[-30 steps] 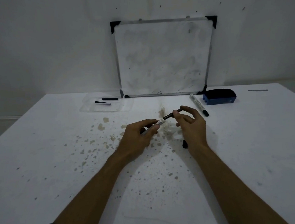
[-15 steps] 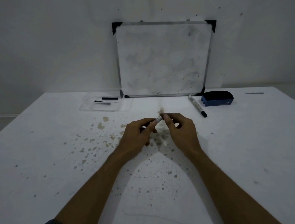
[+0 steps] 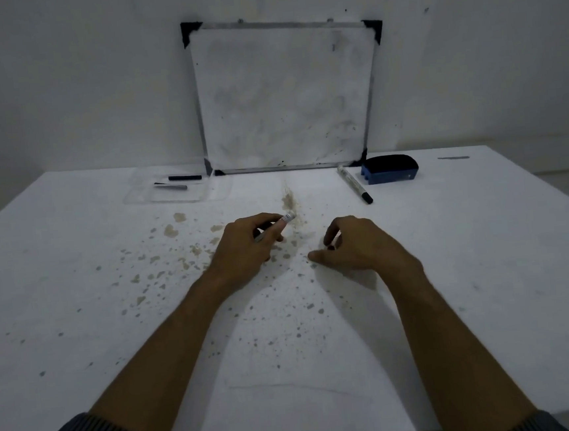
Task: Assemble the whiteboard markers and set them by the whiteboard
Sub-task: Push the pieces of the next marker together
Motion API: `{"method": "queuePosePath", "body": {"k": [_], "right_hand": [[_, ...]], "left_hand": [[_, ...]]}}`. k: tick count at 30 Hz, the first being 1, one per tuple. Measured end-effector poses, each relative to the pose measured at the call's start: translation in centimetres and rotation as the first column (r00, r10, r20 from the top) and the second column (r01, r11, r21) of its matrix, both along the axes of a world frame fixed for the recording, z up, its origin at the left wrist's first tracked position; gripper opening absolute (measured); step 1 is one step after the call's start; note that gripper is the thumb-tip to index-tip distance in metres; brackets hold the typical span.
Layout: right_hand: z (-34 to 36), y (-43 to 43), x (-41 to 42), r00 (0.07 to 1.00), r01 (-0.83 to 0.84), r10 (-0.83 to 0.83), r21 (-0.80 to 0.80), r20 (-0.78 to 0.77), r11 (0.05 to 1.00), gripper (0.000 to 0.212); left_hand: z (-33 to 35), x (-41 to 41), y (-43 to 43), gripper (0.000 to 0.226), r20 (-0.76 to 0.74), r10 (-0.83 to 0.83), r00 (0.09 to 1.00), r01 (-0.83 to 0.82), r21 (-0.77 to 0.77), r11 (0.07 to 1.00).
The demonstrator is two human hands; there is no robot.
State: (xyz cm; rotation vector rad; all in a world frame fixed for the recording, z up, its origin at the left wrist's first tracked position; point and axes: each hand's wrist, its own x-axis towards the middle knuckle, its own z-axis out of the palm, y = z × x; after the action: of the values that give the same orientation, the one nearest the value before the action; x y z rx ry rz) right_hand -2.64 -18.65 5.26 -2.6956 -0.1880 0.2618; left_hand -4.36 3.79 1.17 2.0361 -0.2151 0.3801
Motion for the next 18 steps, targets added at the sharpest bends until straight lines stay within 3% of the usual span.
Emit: {"method": "queuePosePath", "body": {"k": [5, 10, 12, 15, 18], "right_hand": [[-0.3, 0.1, 0.3, 0.999, -0.028, 0.019, 0.188, 0.049, 0.982, 0.040], [-0.9, 1.1, 0.5, 0.973, -0.084, -0.005, 0.379, 0.230, 0.922, 0.027], [-1.2, 1.6, 0.4, 0.974, -0.112, -0.011, 0.529, 0.225, 0.841, 0.024], [-1.7, 2.4, 0.3, 0.984, -0.110, -0.039, 0.767, 0.174, 0.632, 0.020], [-2.2, 2.9, 0.5, 0.993, -0.080, -0.038, 0.877, 0.111, 0.473, 0.022]], "left_hand": [[0.0, 0.0, 0.1, 0.035, -0.011, 0.005, 1.000, -0.005, -0.026, 1.000], [0.2, 0.0, 0.1, 0.037, -0.015, 0.018, 1.000, -0.018, -0.043, 0.999], [0.4, 0.0, 0.1, 0.034, -0.012, 0.005, 1.000, -0.006, -0.077, 0.997], [0.8, -0.2, 0.2, 0.038, -0.042, -0.060, 0.997, 0.052, -0.166, 0.985], [0.8, -0.1, 0.4, 0.040, -0.088, -0.127, 0.988, 0.106, -0.210, 0.972]]}}
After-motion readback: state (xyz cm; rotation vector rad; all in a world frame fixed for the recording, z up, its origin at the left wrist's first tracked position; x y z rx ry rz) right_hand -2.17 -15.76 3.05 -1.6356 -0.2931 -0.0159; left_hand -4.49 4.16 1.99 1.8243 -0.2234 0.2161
